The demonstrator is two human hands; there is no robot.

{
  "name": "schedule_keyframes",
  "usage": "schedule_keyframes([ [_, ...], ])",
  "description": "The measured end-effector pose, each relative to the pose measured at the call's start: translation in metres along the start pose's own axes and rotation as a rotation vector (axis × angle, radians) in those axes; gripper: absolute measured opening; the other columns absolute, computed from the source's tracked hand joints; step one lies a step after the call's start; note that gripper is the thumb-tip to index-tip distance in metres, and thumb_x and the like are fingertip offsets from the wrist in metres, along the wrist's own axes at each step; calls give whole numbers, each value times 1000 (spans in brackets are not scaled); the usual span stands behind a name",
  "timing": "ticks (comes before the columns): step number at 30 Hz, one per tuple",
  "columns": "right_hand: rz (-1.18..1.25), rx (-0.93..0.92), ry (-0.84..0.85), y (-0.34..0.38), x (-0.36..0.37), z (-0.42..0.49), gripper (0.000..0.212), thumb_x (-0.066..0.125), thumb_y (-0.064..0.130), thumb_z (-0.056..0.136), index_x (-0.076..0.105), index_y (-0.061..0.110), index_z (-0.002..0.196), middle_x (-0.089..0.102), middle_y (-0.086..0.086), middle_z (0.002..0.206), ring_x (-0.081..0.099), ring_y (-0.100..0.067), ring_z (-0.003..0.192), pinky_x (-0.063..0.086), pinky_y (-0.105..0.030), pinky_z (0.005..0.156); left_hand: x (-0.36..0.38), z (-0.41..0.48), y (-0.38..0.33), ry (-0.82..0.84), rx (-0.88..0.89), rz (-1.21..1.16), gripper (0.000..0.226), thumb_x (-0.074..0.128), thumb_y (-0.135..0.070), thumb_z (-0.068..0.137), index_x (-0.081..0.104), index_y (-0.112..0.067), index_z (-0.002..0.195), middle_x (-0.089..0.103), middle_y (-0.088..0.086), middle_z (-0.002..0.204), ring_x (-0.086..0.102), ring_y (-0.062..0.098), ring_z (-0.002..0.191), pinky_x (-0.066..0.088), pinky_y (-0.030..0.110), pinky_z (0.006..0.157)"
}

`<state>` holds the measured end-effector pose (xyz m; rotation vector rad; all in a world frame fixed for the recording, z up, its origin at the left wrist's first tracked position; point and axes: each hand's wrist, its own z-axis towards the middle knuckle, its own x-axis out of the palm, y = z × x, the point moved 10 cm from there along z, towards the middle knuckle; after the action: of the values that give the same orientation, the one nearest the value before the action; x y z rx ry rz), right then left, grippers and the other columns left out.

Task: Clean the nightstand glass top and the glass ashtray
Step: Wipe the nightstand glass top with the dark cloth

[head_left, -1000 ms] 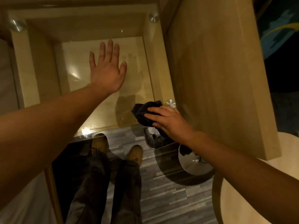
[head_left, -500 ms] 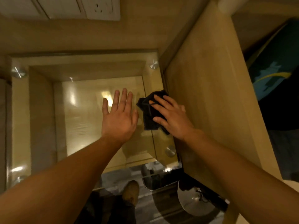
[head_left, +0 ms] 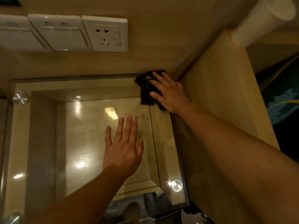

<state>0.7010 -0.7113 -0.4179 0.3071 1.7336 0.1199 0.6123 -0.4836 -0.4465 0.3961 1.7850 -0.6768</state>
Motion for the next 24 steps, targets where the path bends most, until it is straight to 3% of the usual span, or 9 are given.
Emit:
schedule_keyframes([
  [8, 60, -45, -30, 5, 5, -11, 60, 38, 55, 104, 32, 31, 159, 24, 2, 169, 13, -28, 158, 33, -54, 115, 0, 0, 0, 3, -4, 14, 68, 8, -53, 107, -7, -23, 167, -12, 0, 176, -21, 20, 161, -8, 59, 128],
  [18, 87, -54, -45, 27, 26, -106, 59, 41, 52, 103, 38, 27, 157, 30, -2, 167, 17, -31, 157, 39, -56, 113, -7, 1, 0, -48, -11, 11, 67, 12, -53, 109, 3, -23, 168, 1, 0, 177, -6, 21, 163, -15, 50, 126],
  [24, 100, -53, -33, 41, 43, -166, 59, 47, 48, 103, 39, 25, 157, 30, -4, 167, 15, -31, 157, 37, -54, 115, -8, 0, 0, -49, -11, 3, 67, 14, -52, 109, 7, -20, 168, 4, 2, 177, -2, 23, 163, -2, 60, 128],
])
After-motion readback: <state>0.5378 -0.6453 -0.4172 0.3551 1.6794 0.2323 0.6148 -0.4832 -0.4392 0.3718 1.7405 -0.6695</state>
